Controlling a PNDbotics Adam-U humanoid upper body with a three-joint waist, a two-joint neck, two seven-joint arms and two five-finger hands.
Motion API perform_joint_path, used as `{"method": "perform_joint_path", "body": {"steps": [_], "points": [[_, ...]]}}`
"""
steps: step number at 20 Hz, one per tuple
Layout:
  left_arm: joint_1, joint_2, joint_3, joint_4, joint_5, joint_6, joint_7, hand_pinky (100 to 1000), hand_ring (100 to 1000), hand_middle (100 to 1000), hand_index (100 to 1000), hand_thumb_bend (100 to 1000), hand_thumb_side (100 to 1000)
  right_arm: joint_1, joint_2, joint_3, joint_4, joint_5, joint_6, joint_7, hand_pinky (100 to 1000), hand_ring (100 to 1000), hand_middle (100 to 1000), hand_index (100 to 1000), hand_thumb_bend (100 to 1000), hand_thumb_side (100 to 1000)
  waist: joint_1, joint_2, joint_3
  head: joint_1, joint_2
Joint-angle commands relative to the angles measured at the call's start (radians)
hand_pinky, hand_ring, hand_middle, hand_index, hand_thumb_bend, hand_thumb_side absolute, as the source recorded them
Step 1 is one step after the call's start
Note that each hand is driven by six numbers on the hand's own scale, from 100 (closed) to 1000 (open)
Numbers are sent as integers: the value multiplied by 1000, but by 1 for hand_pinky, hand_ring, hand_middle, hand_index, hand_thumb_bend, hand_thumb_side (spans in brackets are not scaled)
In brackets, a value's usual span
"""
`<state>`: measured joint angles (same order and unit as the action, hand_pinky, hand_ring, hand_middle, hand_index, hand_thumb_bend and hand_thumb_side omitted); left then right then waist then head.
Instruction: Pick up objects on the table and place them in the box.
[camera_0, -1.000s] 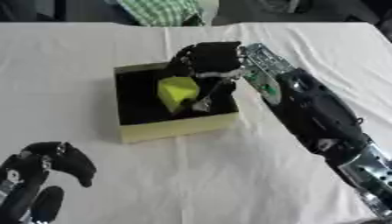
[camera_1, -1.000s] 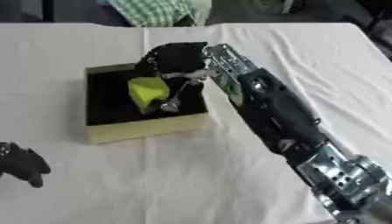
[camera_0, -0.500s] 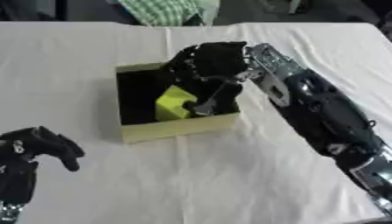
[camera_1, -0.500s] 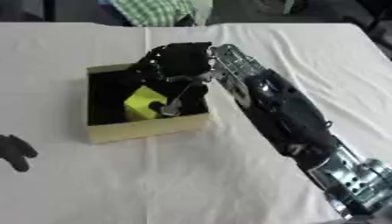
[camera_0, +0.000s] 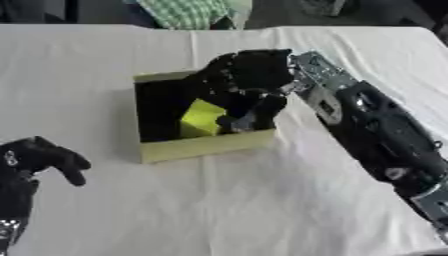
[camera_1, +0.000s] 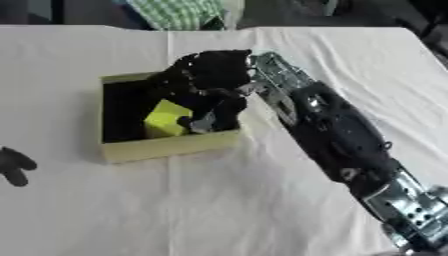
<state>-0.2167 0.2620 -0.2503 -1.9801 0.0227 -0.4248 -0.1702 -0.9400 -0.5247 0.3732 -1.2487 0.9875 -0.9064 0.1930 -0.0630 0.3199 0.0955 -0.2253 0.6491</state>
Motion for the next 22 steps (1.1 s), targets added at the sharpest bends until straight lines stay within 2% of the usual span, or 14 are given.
{"method": "perform_joint_path", "body": {"steps": [1,5,6,8,11,14,16,22], "points": [[-5,10,9,-20,-4,4,5,565,444,487,674,100,750,-8,-72,-27,-55,-33,-1,-4,853,909,1000,1000,100,951,2,-17,-5,7,-8],[-2,10,14,-20,-7,5,12,564,443,486,674,100,748,36,-144,-89,-127,-86,-1,-37,848,899,1000,1000,100,793,3,-14,-17,20,-13],[-2,11,15,-20,-7,5,15,564,443,486,674,100,748,53,-157,-112,-143,-105,-1,-47,845,893,1000,1000,100,727,3,-13,-20,23,-15],[-1,11,19,-20,-9,6,20,564,443,486,674,100,748,94,-181,-165,-174,-155,-1,-71,828,867,983,1000,100,602,4,-10,-29,29,-19],[-2,10,23,-20,-12,6,26,564,443,487,675,100,749,169,-200,-246,-217,-274,0,-111,797,821,952,1000,100,477,6,-4,-42,40,-22],[-4,9,26,-20,-18,5,28,565,444,488,675,100,749,247,-202,-313,-271,-421,17,-121,772,784,927,1000,100,444,9,2,-51,48,-25],[-4,7,28,-20,-22,6,29,567,446,490,674,100,751,298,-185,-355,-316,-516,44,-101,754,759,904,1000,100,463,12,5,-58,56,-27],[-5,4,32,-20,-34,3,23,574,456,500,676,100,754,427,-70,-466,-441,-765,167,30,708,691,838,1000,100,520,23,8,-74,70,-29]]}}
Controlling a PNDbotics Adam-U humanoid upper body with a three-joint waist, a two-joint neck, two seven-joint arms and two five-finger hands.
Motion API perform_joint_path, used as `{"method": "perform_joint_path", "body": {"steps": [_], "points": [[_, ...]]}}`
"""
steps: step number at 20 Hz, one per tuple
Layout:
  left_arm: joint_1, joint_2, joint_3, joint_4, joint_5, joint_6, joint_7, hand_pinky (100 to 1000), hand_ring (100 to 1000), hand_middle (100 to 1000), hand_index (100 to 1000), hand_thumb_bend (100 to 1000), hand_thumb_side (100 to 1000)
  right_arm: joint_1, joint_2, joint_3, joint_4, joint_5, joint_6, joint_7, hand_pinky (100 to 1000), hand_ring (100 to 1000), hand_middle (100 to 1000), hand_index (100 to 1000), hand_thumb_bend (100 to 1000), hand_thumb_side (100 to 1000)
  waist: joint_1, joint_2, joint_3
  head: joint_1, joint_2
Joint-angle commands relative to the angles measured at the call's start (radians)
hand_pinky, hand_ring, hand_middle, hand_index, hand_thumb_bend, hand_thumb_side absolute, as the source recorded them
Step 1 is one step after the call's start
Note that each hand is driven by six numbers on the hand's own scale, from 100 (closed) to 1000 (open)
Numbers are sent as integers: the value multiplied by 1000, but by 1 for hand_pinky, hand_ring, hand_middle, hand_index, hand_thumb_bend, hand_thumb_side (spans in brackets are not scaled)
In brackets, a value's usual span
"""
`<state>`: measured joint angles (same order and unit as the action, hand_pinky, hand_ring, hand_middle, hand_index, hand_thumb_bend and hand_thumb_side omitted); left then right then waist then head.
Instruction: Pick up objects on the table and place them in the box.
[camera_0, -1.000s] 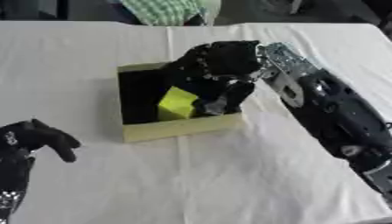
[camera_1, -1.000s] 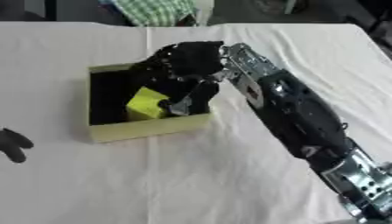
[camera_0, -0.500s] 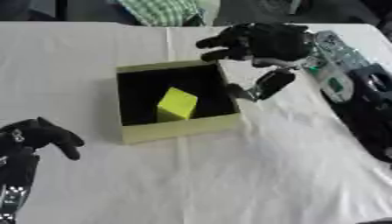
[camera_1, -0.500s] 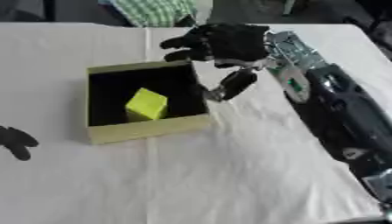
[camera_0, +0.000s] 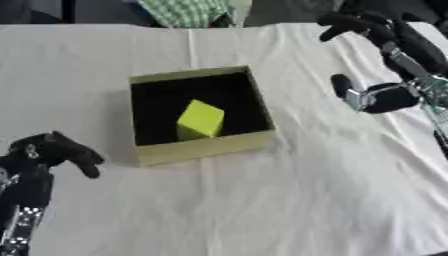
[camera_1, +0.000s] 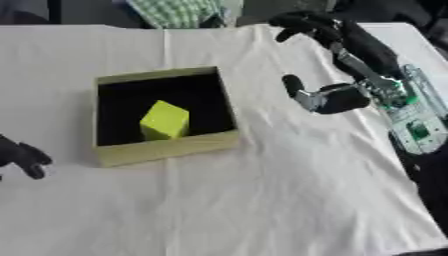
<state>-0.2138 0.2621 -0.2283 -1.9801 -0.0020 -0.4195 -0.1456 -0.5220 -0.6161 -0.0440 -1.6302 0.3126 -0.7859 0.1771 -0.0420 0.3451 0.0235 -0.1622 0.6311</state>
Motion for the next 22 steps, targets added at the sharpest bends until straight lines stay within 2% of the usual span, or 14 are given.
{"method": "perform_joint_path", "body": {"steps": [1,5,6,7,10,16,22], "points": [[-9,4,10,-20,-10,-3,-4,578,460,505,676,100,755,27,46,-62,-75,-128,71,72,696,675,824,1000,100,526,4,-17,-6,9,-10],[-11,5,10,-20,-13,-6,-19,588,471,517,681,100,756,90,128,-92,-120,-236,154,175,679,655,807,1000,100,527,10,-19,-14,11,-12],[-12,5,10,-20,-13,-7,-23,589,472,518,681,100,757,105,146,-96,-127,-254,171,196,676,653,805,1000,100,483,12,-19,-16,13,-13],[-12,5,10,-20,-13,-8,-26,590,474,521,682,100,758,119,163,-99,-132,-269,186,215,674,650,802,1000,100,529,13,-19,-17,14,-13],[-11,6,11,-20,-15,-8,-35,597,484,533,686,100,759,154,204,-108,-144,-312,225,257,667,643,792,1000,100,534,17,-20,-24,14,-13],[-12,6,11,-20,-15,-12,-50,608,501,554,695,100,760,185,270,-129,-164,-369,288,297,655,627,766,1000,100,545,24,-23,-33,15,-13],[-13,8,12,-20,-13,-14,-55,608,500,553,696,100,760,198,284,-135,-173,-374,311,313,653,622,749,1000,100,543,25,-24,-35,15,-9]]}}
